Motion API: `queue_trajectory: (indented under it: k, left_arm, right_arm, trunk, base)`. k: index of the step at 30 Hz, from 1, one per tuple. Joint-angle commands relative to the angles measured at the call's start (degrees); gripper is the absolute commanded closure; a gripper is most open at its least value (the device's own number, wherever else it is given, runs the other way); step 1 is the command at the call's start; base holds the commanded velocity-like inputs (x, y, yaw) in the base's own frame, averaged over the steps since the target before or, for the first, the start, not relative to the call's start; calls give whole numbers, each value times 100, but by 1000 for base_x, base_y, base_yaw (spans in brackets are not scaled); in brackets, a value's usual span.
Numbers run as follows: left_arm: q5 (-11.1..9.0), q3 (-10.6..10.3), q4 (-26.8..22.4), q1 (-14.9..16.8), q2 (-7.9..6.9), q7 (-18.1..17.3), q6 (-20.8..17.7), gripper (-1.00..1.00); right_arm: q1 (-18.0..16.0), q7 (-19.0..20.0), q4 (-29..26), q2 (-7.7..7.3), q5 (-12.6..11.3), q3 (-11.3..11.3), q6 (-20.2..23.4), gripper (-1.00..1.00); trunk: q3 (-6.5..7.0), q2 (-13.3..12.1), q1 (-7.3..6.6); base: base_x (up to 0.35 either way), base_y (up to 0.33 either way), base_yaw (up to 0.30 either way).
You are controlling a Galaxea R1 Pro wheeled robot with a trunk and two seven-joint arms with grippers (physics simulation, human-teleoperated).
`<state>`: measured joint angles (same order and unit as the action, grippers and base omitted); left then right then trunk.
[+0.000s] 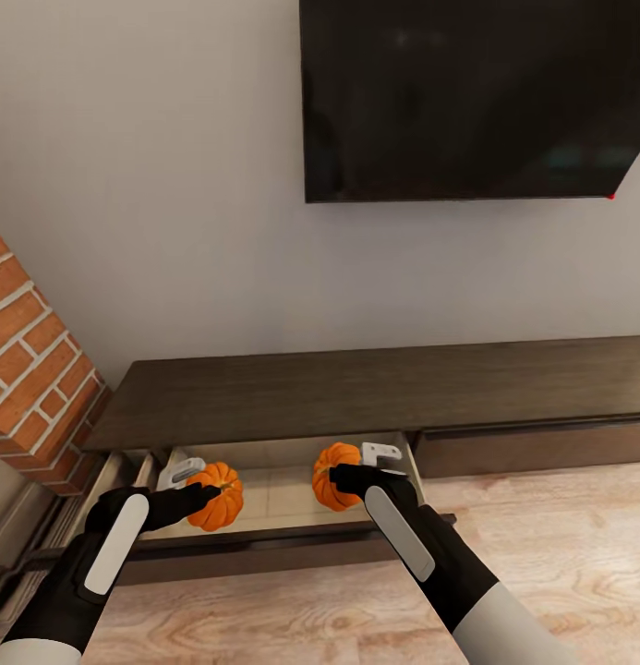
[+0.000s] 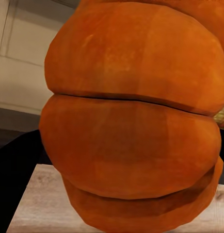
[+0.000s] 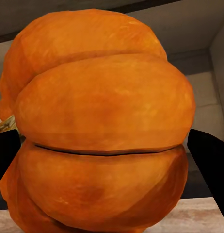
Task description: Place each of the two pumpkins and all three candles from the living room inside a cabinet in the living room (use any cabinet), then make sure every cabinet is closed, and position the cauldron so it is next to a table in the living room.
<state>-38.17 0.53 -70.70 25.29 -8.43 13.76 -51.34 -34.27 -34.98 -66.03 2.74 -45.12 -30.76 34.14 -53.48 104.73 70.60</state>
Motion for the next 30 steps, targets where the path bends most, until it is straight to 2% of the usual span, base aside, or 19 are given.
queue_trajectory:
  k: [1, 14, 24, 30]
  left_arm:
    - [-77, 0, -6, 3, -1, 56, -17, 100]
    - [-77, 0, -8, 3, -1, 56, -17, 100]
    - [-77, 2, -10, 3, -1, 56, -17, 100]
    - [-77, 8, -8, 3, -1, 56, -17, 100]
  right_arm:
    - [-5, -53, -7, -1, -49, -9, 4, 100]
    - [-5, -53, -7, -1, -57, -12, 6, 100]
    - [-5, -69, 191, 5, -100, 6, 97, 100]
    - [-4, -76, 274, 8, -102, 16, 101, 100]
  trunk:
    - [-5, 2, -1]
    - [-5, 2, -1]
    - [-5, 2, -1]
    - [-112, 243, 131]
  base:
    - [0, 36, 0]
    - [127, 65, 0]
    - [14, 0, 0]
    - [0, 0, 0]
